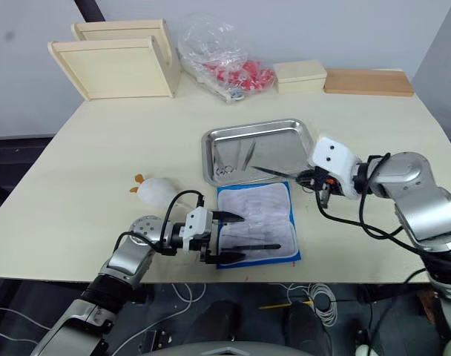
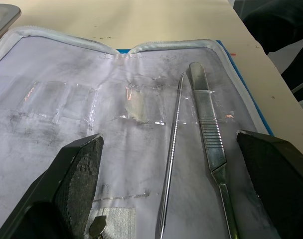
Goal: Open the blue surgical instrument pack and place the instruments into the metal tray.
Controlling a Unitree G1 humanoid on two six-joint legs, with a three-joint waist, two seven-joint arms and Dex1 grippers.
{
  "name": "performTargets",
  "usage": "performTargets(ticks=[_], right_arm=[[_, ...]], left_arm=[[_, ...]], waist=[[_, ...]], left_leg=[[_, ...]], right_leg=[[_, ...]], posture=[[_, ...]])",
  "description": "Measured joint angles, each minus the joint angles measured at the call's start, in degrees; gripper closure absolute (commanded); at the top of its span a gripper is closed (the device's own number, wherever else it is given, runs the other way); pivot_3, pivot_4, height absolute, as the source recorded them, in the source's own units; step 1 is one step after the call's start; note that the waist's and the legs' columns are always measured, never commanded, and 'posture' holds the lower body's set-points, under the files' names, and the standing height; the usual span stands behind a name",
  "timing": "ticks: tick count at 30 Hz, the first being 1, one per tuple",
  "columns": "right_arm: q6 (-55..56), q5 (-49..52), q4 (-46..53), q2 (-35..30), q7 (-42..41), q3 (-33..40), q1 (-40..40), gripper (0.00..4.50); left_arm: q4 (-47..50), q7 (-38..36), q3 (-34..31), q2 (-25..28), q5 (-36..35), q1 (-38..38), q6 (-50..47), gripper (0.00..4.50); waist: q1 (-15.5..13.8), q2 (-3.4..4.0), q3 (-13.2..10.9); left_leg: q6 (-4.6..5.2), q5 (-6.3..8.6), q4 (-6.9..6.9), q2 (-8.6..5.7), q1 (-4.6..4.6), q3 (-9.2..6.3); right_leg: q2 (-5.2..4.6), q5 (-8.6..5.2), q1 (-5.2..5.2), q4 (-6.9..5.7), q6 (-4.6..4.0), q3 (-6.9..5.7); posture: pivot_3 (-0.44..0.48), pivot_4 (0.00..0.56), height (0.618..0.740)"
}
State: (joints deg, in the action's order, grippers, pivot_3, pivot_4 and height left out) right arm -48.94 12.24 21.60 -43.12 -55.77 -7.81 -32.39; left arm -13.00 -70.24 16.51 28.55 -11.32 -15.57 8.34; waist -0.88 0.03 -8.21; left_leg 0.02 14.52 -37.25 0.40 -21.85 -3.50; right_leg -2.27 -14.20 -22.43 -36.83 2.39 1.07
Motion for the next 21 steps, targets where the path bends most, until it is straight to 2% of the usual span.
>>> performTargets(ticks=[2, 4, 11, 21], right_arm=[[-1.7, 0.3, -0.8, 2.4, 2.2, 0.1, -1.0, 4.45], [-4.9, 0.7, -3.1, 8.4, 7.6, 0.0, -3.2, 4.45], [-7.7, 0.6, -10.0, 16.7, 16.6, 0.0, -7.4, 4.45], [-6.3, -4.1, -31.4, 31.7, 33.7, 0.5, -16.1, 4.45]], left_arm=[[0.0, 0.0, -0.1, 0.0, 0.0, 0.0, 0.0, 0.00], [0.0, 0.1, -0.1, 0.0, 0.0, 0.1, 0.0, 0.00], [0.4, 0.4, -0.2, 0.0, 0.1, 0.6, -0.1, 0.00], [1.4, 1.1, -0.2, 0.2, 0.1, 1.3, -0.5, 0.00]], waist=[[0.1, 0.02, 0.0], [0.1, 0.05, 0.0], [0.1, 0.11, 0.0], [0.4, 0.21, 0.0]], left_leg=[[0.00, 0.00, 0.01, 0.00, 0.03, 0.02], [0.03, -0.02, 0.02, 0.00, 0.01, -0.03], [0.06, -0.03, 0.05, -0.03, -0.02, 0.01], [0.08, -0.04, 0.13, -0.09, -0.03, 0.11]], right_leg=[[0.00, 0.00, 0.00, 0.00, 0.00, 0.02], [0.01, 0.01, -0.01, -0.01, -0.01, 0.00], [-0.01, 0.01, -0.05, -0.02, -0.01, 0.02], [0.02, 0.12, -0.08, -0.03, -0.21, 0.07]], posture=[[0.000, 0.150, 0.740], [0.000, 0.150, 0.740], [0.000, 0.150, 0.740], [0.000, 0.150, 0.740]])
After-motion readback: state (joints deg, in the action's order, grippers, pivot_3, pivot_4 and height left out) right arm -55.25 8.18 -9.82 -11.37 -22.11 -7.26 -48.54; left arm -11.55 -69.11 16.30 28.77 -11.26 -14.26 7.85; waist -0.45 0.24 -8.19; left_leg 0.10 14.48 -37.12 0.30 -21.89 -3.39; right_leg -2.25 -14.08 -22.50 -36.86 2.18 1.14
